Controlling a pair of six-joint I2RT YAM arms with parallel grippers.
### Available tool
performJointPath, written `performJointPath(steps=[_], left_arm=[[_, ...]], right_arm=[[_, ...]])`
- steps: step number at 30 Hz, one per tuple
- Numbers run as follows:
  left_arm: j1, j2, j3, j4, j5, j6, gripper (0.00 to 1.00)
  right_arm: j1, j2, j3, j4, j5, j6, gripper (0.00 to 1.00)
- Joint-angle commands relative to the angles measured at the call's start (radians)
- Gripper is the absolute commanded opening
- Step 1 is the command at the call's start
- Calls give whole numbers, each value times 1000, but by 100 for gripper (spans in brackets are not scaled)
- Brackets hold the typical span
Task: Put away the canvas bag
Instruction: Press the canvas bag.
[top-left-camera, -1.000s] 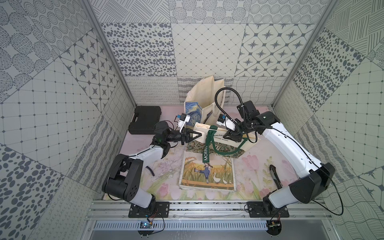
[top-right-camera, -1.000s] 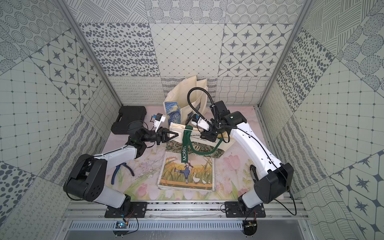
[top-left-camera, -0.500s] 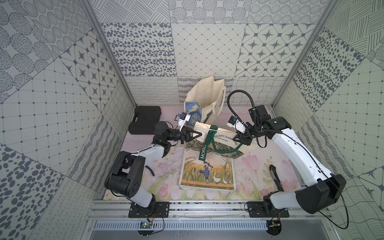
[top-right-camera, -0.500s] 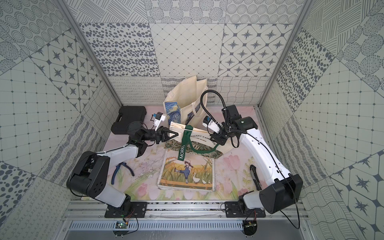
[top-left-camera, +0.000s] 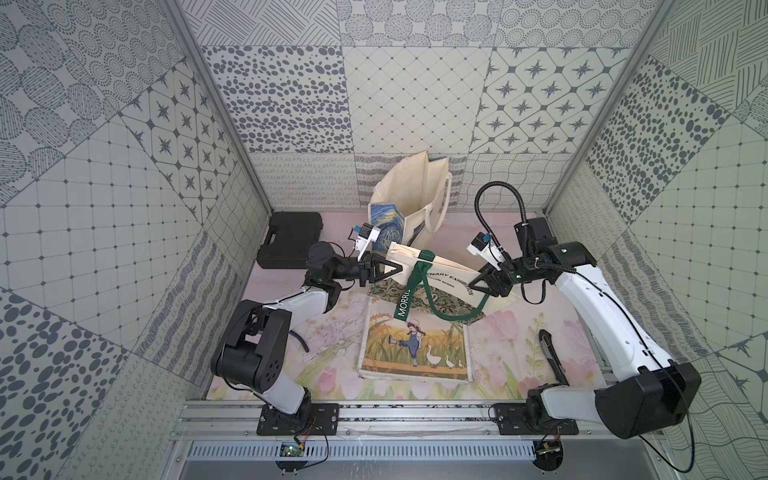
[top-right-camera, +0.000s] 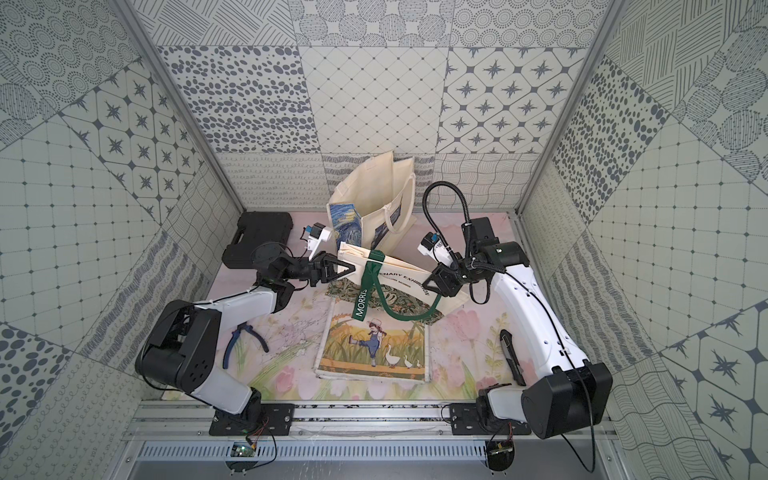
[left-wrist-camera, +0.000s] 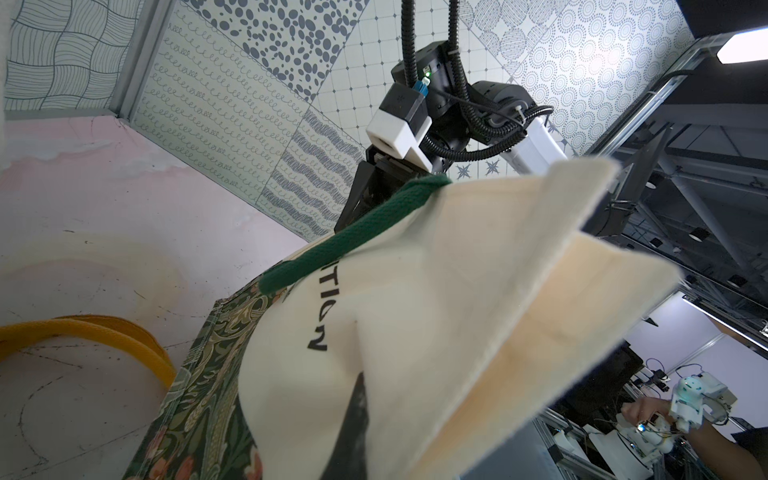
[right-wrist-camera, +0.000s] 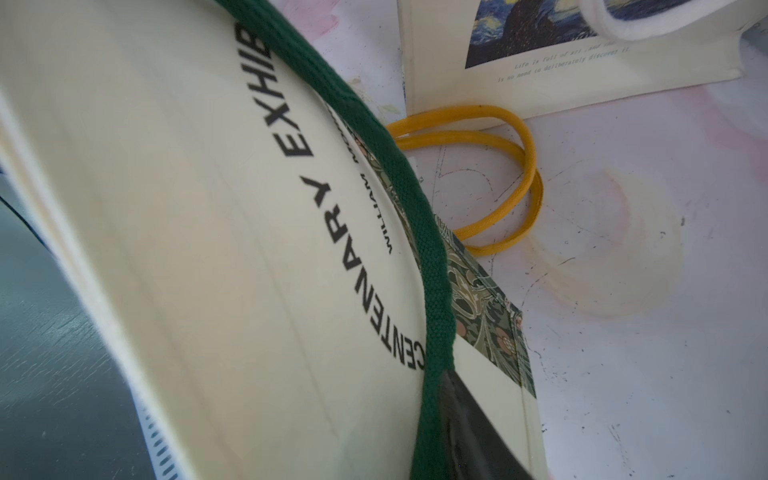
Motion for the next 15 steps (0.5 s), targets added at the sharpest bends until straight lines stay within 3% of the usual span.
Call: performJointPath(steps=[1,5,15], left_arm=[[20,-1,35,252,-21,-25,0],[22,6,41,252,-16,-27,0],[28,37,79,252,-15,-37,0]], right_arm=[[-18,-9,-34,-77,-59,35,48],[-18,-26,-60,-84,-107,46,53],[-18,-110,-115,-106,-75,64,55]])
